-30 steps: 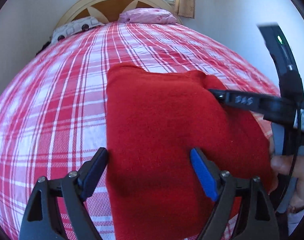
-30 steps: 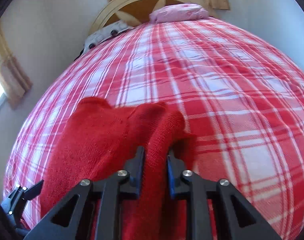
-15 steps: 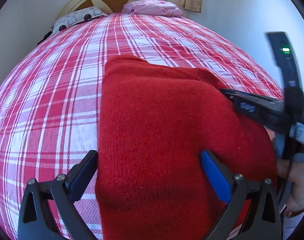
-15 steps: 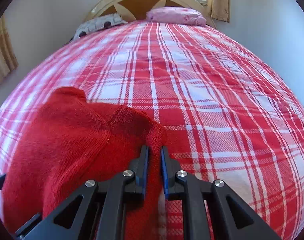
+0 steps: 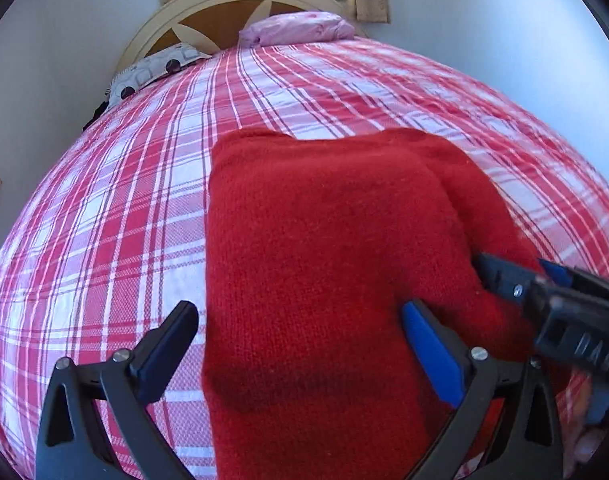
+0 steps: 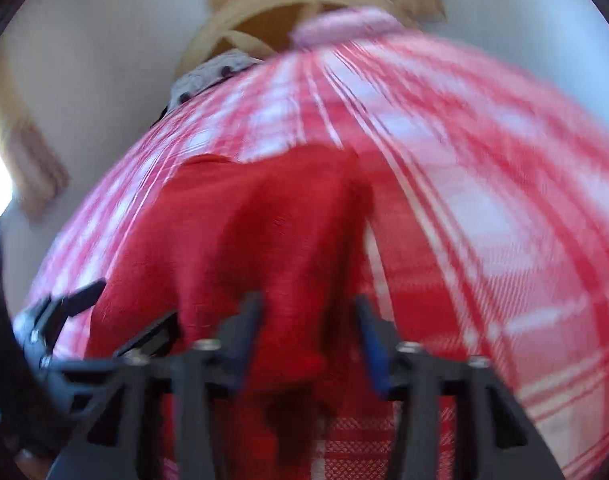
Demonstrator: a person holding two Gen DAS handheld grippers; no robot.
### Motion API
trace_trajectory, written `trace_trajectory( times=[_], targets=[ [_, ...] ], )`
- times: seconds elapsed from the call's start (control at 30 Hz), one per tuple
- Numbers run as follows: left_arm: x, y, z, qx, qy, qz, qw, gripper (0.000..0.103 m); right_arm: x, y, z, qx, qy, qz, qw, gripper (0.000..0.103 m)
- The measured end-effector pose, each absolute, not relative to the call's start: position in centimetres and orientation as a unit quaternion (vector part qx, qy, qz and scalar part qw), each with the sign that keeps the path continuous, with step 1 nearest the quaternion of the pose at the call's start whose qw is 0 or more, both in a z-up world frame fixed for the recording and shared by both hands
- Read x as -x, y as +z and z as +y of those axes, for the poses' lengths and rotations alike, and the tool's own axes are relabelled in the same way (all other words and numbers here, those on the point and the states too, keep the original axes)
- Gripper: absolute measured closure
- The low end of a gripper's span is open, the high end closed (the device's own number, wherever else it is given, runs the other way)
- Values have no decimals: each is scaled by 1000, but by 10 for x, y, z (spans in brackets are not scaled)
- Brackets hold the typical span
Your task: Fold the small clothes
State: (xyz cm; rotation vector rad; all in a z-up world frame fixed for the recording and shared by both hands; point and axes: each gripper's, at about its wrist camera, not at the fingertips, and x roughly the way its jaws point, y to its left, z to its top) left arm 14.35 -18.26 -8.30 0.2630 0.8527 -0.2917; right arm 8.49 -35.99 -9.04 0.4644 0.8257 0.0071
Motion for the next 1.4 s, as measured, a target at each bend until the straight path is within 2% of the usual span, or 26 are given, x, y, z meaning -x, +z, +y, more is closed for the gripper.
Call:
trace_trajectory(
  times=[0.13, 0.23, 0.43, 0.53, 0.77, 0.93, 1.1, 1.27, 1.4],
  targets=[
    [-153, -85, -170, -87, -154, 432, 884, 0, -80, -84, -353, -196, 8, 396, 897, 44],
    [-154, -88, -165, -65, -160, 444, 879, 0, -76, -86, -357, -215, 13, 397, 892, 44],
    [-147, -76, -158, -77, -179, 447, 873, 2, -64, -77, -362, -225, 18, 395, 890, 44],
    [-147, -66, -146, -58, -189, 449, 871, 2, -51, -63, -364, -226, 8, 368, 902, 44],
    [-157, -44, -138, -63, -181, 419, 887, 2, -48, -38, -352, -172, -5, 341, 924, 44],
    [-190, -33, -128, -38, -171, 423, 889, 2, -51, -49, -334, -144, 24, 361, 921, 44],
    [-227, -54, -128, -41, -151, 454, 877, 6, -48, -81, -325, -126, 16, 401, 907, 44],
    [-256, -78, -126, -14, -165, 500, 850, 7, -44, -80, -327, -117, 32, 407, 905, 44],
    [-267, -54, -132, -8, -172, 485, 857, 12, -35, -66, -330, -112, 13, 369, 922, 45]
  ],
)
